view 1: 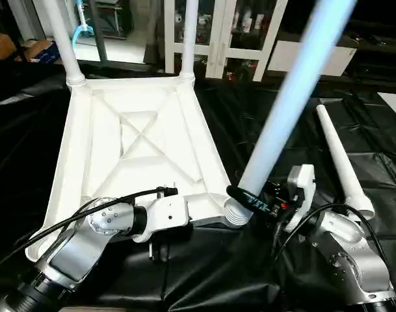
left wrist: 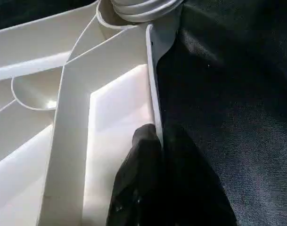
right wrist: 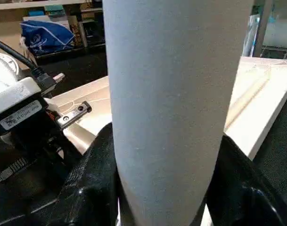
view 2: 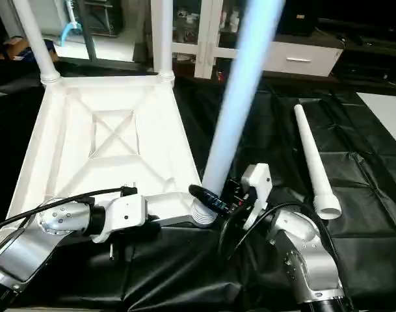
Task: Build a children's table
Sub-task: Insert table leg to table base
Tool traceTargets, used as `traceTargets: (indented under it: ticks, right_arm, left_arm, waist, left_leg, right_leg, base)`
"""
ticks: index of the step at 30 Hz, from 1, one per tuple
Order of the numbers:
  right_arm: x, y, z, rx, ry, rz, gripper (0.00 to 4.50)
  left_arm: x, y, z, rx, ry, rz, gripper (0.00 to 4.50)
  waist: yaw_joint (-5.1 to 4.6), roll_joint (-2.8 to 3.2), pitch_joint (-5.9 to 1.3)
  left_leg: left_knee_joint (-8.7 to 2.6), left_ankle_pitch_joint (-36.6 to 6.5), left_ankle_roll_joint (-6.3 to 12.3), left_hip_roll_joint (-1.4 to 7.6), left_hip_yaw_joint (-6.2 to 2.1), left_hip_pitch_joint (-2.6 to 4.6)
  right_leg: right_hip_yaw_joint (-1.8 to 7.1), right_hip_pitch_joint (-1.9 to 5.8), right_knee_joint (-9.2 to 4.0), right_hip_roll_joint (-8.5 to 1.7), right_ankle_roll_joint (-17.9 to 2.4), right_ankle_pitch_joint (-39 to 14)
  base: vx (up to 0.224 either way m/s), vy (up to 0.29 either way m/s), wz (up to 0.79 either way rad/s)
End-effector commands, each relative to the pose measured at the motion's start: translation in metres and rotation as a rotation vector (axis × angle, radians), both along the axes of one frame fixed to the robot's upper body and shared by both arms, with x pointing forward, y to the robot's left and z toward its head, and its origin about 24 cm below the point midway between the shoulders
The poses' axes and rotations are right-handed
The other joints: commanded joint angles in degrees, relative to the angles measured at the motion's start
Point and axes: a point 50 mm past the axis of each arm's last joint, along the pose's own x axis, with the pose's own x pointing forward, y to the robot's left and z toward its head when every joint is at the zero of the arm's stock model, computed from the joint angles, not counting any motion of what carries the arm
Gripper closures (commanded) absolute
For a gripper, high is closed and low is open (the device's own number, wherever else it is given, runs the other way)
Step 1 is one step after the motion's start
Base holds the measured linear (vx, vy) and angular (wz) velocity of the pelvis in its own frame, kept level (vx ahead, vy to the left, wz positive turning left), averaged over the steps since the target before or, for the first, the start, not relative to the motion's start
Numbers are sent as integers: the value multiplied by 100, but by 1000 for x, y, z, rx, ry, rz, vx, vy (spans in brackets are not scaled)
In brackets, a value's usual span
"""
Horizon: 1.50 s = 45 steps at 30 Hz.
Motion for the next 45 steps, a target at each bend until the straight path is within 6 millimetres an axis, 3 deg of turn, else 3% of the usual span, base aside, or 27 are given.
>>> traceTargets:
  ticks: [1, 10, 12, 21, 24, 28, 29, 30, 39, 45]
  right_arm:
    - [-6, -14, -36, -74, 195, -64, 265]
    - [7, -21, -28, -163, 153, 22, 265]
    - [7, -20, -28, -167, 155, 35, 265]
    - [5, -19, -33, -268, 140, 174, 265]
    - [8, -12, -34, -303, 127, 223, 265]
    - [8, -5, -34, -300, 124, 254, 265]
    - [7, -4, -34, -298, 124, 260, 265]
    - [6, -2, -35, -294, 126, 262, 265]
    - [10, -1, -41, -185, 163, 95, 265]
    - [12, -8, -52, -162, 259, -28, 265]
  left_arm:
    - [-2, 5, -11, 39, 30, 13, 450]
    - [-5, -7, -6, 8, 24, -66, 450]
    - [-5, -8, -6, 5, 24, -71, 450]
    - [-3, -12, -5, -1, 19, -99, 450]
    - [-2, -11, -5, 2, 18, -101, 450]
    - [-1, -11, -5, 4, 16, -99, 450]
    - [-1, -11, -4, 4, 15, -97, 450]
    - [-1, -11, -4, 4, 13, -93, 450]
    - [-1, -10, -5, 2, 12, -82, 450]
    - [-1, -10, -5, 5, 16, -83, 450]
  waist:
    - [-50, 63, -131]
    - [-43, 39, -160]
    - [-44, 17, -160]
    - [-19, 47, -137]
    - [-36, 34, -144]
    - [-39, 36, -119]
    - [-48, -7, -114]
    - [-42, 7, -116]
    - [-60, 24, -107]
    - [-90, 27, -82]
  left_leg:
    - [-453, -2228, -94, 138, -76, 81]
    - [-417, -1758, 25, 142, -48, 61]
    - [-412, -1768, 40, 142, -41, 65]
    - [-410, -1821, 39, 153, -36, 92]
    - [-414, -1761, 52, 144, -47, 60]
    - [-430, -2033, 8, 149, -55, 85]
    - [-433, -2056, 12, 152, -57, 78]
    - [-432, -2046, 1, 155, -67, 74]
    - [-460, -2193, -66, 150, -74, 75]
    - [-485, -2574, -159, 149, -107, 89]
  right_leg:
    - [145, 13, -485, -146, -719, -1760]
    - [131, 73, -423, -147, -904, -1284]
    - [131, 70, -433, -149, -912, -1324]
    - [139, 49, -446, -159, -911, -1439]
    - [125, 86, -422, -155, -948, -1320]
    - [135, 58, -475, -173, -868, -1788]
    - [133, 57, -481, -172, -849, -1847]
    - [136, 61, -469, -175, -848, -1842]
    - [140, 30, -493, -170, -781, -1935]
    - [144, -18, -544, -177, -633, -2413]
  base:
    - [0, 0, 0]
    - [0, 0, 0]
    - [0, 0, 0]
    - [0, 0, 0]
    - [0, 0, 0]
    - [0, 0, 0]
    - [0, 0, 0]
    - [0, 0, 0]
    - [0, 0, 0]
    - [0, 0, 0]
